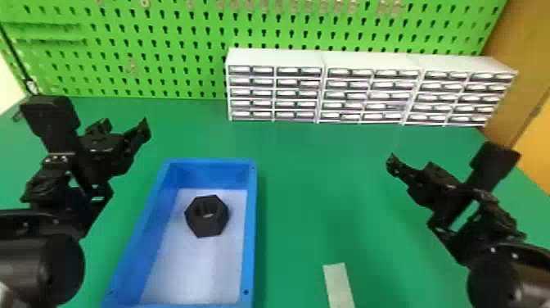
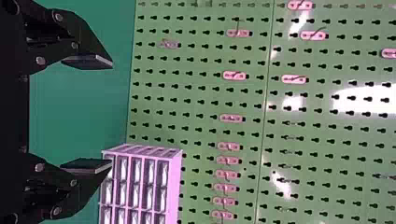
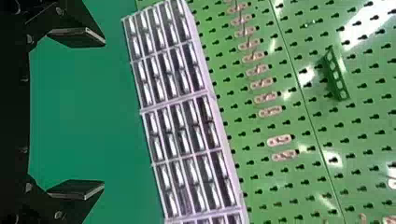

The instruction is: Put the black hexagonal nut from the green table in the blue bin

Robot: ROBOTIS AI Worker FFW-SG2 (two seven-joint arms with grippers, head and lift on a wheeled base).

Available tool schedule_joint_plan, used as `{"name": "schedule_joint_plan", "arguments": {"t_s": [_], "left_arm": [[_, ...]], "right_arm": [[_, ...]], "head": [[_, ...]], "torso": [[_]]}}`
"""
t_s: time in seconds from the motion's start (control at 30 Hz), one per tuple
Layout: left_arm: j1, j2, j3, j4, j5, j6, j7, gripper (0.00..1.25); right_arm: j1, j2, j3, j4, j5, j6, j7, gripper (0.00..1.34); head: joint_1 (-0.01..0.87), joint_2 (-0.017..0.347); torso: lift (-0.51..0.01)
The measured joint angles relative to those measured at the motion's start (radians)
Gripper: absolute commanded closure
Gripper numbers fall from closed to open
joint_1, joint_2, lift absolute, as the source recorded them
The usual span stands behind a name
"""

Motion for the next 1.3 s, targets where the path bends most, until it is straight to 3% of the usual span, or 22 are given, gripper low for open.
{"name": "schedule_joint_plan", "arguments": {"t_s": [0.3,1.3], "left_arm": [[-0.001,0.000,-0.002,0.000,0.003,0.000,0.000,0.50],[-0.005,-0.002,-0.005,0.001,0.006,0.000,0.002,0.50]], "right_arm": [[0.016,0.007,-0.043,-0.009,0.021,-0.010,0.000,0.22],[0.003,0.016,-0.032,-0.016,0.052,-0.048,0.000,0.22]], "head": [[0.692,0.008],[0.692,0.008]], "torso": [[-0.097],[-0.097]]}}
